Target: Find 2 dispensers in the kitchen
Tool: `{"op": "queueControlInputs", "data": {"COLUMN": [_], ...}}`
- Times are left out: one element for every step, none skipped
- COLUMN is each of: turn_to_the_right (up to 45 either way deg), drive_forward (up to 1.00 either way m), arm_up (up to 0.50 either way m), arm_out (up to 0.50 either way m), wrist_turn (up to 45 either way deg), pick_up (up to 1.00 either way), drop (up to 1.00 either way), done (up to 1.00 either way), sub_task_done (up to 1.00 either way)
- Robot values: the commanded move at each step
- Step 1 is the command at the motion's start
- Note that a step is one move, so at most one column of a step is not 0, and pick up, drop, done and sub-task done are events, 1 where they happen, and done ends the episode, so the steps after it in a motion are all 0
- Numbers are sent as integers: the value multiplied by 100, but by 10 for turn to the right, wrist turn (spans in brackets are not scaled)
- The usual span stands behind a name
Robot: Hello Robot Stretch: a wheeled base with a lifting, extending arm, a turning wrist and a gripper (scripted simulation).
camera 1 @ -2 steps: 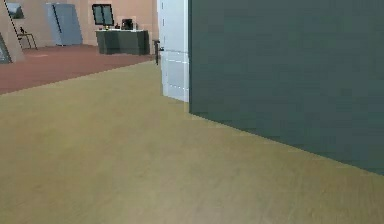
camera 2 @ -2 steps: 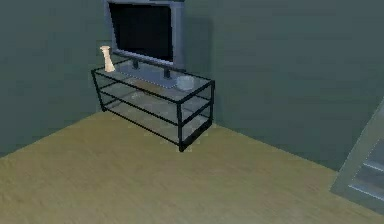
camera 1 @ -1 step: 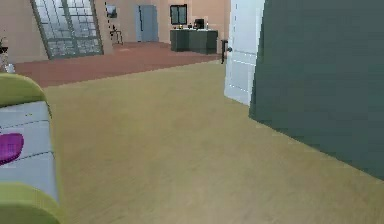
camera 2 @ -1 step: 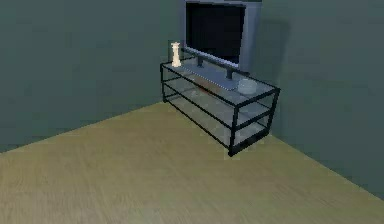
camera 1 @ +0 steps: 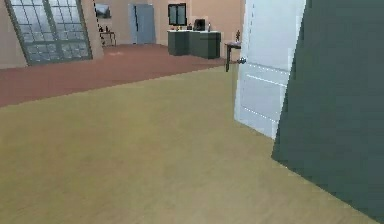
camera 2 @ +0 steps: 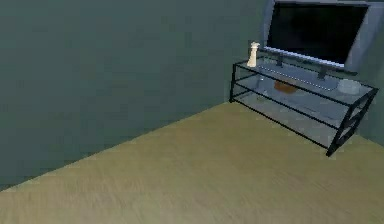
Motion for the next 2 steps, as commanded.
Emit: {"op": "queueControlInputs", "data": {"turn_to_the_right": [0, 0], "drive_forward": [100, 100], "arm_up": [0, 0], "arm_out": [0, 0], "wrist_turn": [0, 0], "pick_up": [0, 0], "drop": [0, 0], "done": [0, 0], "sub_task_done": [0, 0]}}
